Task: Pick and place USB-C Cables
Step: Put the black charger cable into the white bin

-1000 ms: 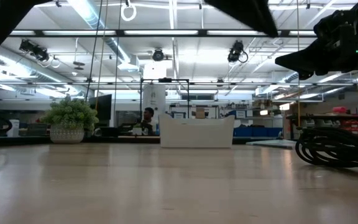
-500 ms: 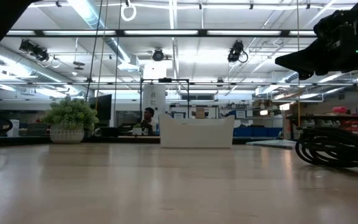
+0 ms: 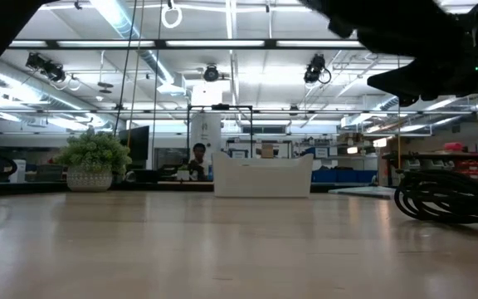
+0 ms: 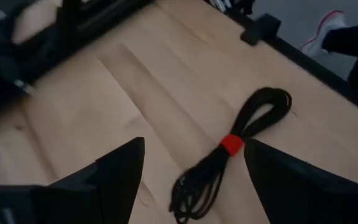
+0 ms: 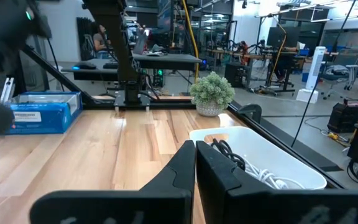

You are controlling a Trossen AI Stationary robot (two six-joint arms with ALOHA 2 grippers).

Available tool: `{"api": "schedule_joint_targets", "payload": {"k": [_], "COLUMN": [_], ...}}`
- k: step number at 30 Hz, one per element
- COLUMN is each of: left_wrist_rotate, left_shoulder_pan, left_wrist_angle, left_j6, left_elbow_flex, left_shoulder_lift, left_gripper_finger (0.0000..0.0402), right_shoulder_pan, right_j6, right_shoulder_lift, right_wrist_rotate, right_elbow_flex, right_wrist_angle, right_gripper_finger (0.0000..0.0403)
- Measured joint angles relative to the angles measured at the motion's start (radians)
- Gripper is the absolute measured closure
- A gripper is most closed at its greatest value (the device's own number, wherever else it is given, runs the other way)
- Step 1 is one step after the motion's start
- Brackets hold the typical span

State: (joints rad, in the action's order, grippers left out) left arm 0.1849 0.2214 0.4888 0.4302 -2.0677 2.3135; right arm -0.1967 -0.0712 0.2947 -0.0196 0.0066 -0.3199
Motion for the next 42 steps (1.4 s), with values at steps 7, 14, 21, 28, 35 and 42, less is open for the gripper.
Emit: {"api": "schedule_joint_targets", "payload": {"k": [7, 14, 21, 28, 35, 42], "left_wrist_rotate": [0.004, 0.004, 0.001, 0.003, 0.002, -0.007], "left_shoulder_pan": [0.001, 0.000, 0.013, 0.013, 0.011, 0.011], "left_wrist_angle": [-0.029, -0.218, -0.395, -0.276, -0.146, 0.015], "left_j6": [-0.033, -0.166, -0.123, -0.100, -0.067, -0.067], "left_elbow_flex": [0.086, 0.085, 0.084, 0.087, 0.084, 0.084], "left_shoulder_lift": [0.000, 0.000, 0.042, 0.086, 0.129, 0.119], "left_gripper_finger": [0.0116, 0.0131, 0.0165, 0.0197, 0.0220, 0.0230], "right_shoulder_pan": [0.000, 0.000, 0.000, 0.000, 0.000, 0.000], "right_j6": [0.000, 0.000, 0.000, 0.000, 0.000, 0.000], "right_shoulder_lift": [0.000, 0.000, 0.000, 0.000, 0.000, 0.000], "right_wrist_rotate": [0.000, 0.000, 0.000, 0.000, 0.000, 0.000], "right_elbow_flex": [0.000, 0.000, 0.000, 0.000, 0.000, 0.000], "right_wrist_angle": [0.000, 0.000, 0.000, -0.003, -0.002, -0.001], "right_gripper_finger": [0.0383, 0.0383, 0.0383, 0.0383, 0.0383, 0.0383]}}
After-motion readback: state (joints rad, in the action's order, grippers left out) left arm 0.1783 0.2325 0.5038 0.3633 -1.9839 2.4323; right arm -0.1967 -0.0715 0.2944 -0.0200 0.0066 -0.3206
